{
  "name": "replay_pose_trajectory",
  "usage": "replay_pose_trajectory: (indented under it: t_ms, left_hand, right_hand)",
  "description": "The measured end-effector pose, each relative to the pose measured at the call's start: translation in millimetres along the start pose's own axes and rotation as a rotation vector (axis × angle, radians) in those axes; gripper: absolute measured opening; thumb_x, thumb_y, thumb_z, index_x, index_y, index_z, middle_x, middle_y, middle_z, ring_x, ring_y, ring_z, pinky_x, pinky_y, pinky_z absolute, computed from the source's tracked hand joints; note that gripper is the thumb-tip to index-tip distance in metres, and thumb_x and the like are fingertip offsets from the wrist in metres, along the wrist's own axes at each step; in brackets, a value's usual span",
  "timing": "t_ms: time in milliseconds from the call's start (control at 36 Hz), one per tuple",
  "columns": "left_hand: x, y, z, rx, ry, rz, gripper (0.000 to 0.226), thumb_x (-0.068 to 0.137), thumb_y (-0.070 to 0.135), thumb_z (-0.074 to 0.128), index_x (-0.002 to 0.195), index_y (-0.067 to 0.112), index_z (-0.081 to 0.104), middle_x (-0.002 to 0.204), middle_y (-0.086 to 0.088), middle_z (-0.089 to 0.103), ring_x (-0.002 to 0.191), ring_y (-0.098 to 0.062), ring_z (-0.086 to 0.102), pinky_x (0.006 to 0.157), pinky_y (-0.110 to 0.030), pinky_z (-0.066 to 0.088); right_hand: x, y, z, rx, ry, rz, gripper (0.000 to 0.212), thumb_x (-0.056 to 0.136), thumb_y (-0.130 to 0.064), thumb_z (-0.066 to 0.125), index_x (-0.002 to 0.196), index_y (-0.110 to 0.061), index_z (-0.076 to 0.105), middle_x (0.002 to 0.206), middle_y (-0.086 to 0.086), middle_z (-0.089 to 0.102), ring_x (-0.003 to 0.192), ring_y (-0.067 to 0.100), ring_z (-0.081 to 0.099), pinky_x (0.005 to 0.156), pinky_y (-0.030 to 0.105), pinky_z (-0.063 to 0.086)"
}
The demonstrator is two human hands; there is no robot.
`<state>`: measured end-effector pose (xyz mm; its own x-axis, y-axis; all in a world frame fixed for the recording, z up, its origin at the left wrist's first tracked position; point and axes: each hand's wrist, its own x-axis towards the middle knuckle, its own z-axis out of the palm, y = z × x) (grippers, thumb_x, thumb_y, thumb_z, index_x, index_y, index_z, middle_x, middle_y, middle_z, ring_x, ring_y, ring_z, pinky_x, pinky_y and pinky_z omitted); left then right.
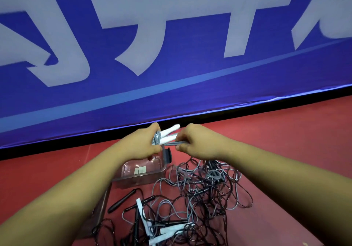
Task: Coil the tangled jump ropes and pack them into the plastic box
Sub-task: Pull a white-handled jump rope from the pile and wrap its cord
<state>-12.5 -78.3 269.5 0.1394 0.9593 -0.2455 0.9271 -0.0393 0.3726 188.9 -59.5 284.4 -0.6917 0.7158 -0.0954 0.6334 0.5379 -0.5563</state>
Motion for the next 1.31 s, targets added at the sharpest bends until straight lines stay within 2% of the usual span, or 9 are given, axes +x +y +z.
replay_pose_trajectory:
  t_ms: [194, 361, 528, 639, 722, 806, 917, 1083, 1306]
  left_hand:
    - [-3.8, 12.6, 8.6, 0.039, -0.069, 0.087, 0.032, 0.077, 0.024, 0.071, 0.085, 0.022, 0.040, 0.068, 0.003, 0.056, 0.054, -0.019, 0.056, 0.051, -0.034, 0.045]
    - [-2.7, 22.8, 16.8, 0.062, -0.025, 0.192, 0.067, 0.062, 0.085, 0.062, 0.103, 0.033, 0.060, 0.073, 0.009, 0.062, 0.068, -0.008, 0.056, 0.069, -0.039, 0.050]
    - [-12.6, 36.3, 15.3, 0.087, 0.017, 0.284, 0.029, 0.079, 0.055, 0.067, 0.077, 0.033, 0.049, 0.059, 0.006, 0.050, 0.059, -0.008, 0.045, 0.063, -0.038, 0.043]
    - [-19.9, 40.5, 12.6, -0.010, -0.066, 0.365, 0.033, 0.071, 0.058, 0.064, 0.075, 0.028, 0.049, 0.061, 0.007, 0.054, 0.055, -0.008, 0.048, 0.057, -0.033, 0.040]
    - [-23.0, 41.8, 9.1, -0.360, -0.096, 0.326, 0.025, 0.080, 0.035, 0.079, 0.089, 0.029, 0.057, 0.065, 0.009, 0.060, 0.053, -0.008, 0.050, 0.053, -0.028, 0.041]
    - [-22.3, 43.3, 3.5, -0.733, -0.024, 0.247, 0.041, 0.088, 0.015, 0.073, 0.119, 0.031, 0.051, 0.064, -0.004, 0.061, 0.049, -0.019, 0.046, 0.044, -0.024, 0.037]
    - [-18.2, 39.4, -7.1, -0.901, 0.046, 0.204, 0.044, 0.092, 0.014, 0.067, 0.126, 0.040, 0.056, 0.062, -0.013, 0.058, 0.048, -0.020, 0.038, 0.047, -0.025, 0.032]
    - [-10.5, 25.7, -12.6, -1.045, 0.088, -0.017, 0.020, 0.092, 0.014, 0.066, 0.107, 0.007, 0.054, 0.068, -0.018, 0.063, 0.040, -0.018, 0.038, 0.044, -0.024, 0.027]
    - [0.4, -9.6, -10.9, -0.982, 0.109, -0.230, 0.028, 0.088, 0.011, 0.071, 0.099, 0.012, 0.045, 0.077, -0.019, 0.070, 0.042, -0.018, 0.039, 0.042, -0.023, 0.029]
  right_hand:
    - [0.8, 3.4, -6.6, -0.282, 0.197, -0.089, 0.014, 0.093, -0.034, 0.059, 0.095, -0.027, 0.070, 0.090, -0.003, 0.071, 0.084, 0.022, 0.061, 0.063, 0.031, 0.043]
    - [1.7, 13.6, -14.1, -0.145, 0.258, -0.077, 0.011, 0.088, -0.033, 0.062, 0.086, -0.033, 0.073, 0.084, -0.008, 0.072, 0.078, 0.013, 0.064, 0.067, 0.032, 0.050]
    - [3.1, 35.5, -19.5, 0.211, 0.179, 0.005, 0.014, 0.074, -0.039, 0.079, 0.077, -0.026, 0.075, 0.072, 0.007, 0.071, 0.066, 0.026, 0.062, 0.067, 0.042, 0.053]
    - [-8.2, 48.5, -18.7, 0.480, 0.024, 0.038, 0.006, 0.080, -0.019, 0.079, 0.076, -0.019, 0.076, 0.065, 0.005, 0.065, 0.054, 0.010, 0.048, 0.051, 0.025, 0.040]
    - [-13.0, 55.3, -10.2, 0.736, -0.041, 0.086, 0.027, 0.084, 0.005, 0.062, 0.072, -0.016, 0.074, 0.063, 0.003, 0.062, 0.052, 0.008, 0.049, 0.051, 0.022, 0.037]
    - [-9.3, 53.3, 0.3, 0.905, -0.035, 0.136, 0.037, 0.096, -0.007, 0.053, 0.065, -0.017, 0.071, 0.056, 0.000, 0.053, 0.047, 0.008, 0.042, 0.047, 0.021, 0.030]
    - [-3.0, 43.0, 12.8, 0.931, -0.050, 0.143, 0.039, 0.101, -0.036, 0.046, 0.079, -0.013, 0.067, 0.056, 0.000, 0.045, 0.048, 0.013, 0.040, 0.050, 0.025, 0.030]
    - [-7.9, 40.2, 17.7, 0.809, -0.150, 0.225, 0.034, 0.104, -0.033, 0.043, 0.088, -0.009, 0.061, 0.053, -0.001, 0.044, 0.045, 0.014, 0.038, 0.049, 0.026, 0.032]
    - [-9.8, 13.9, 5.3, 0.570, -0.093, 0.197, 0.021, 0.102, -0.023, 0.051, 0.087, -0.010, 0.059, 0.057, 0.001, 0.043, 0.043, 0.010, 0.035, 0.042, 0.021, 0.029]
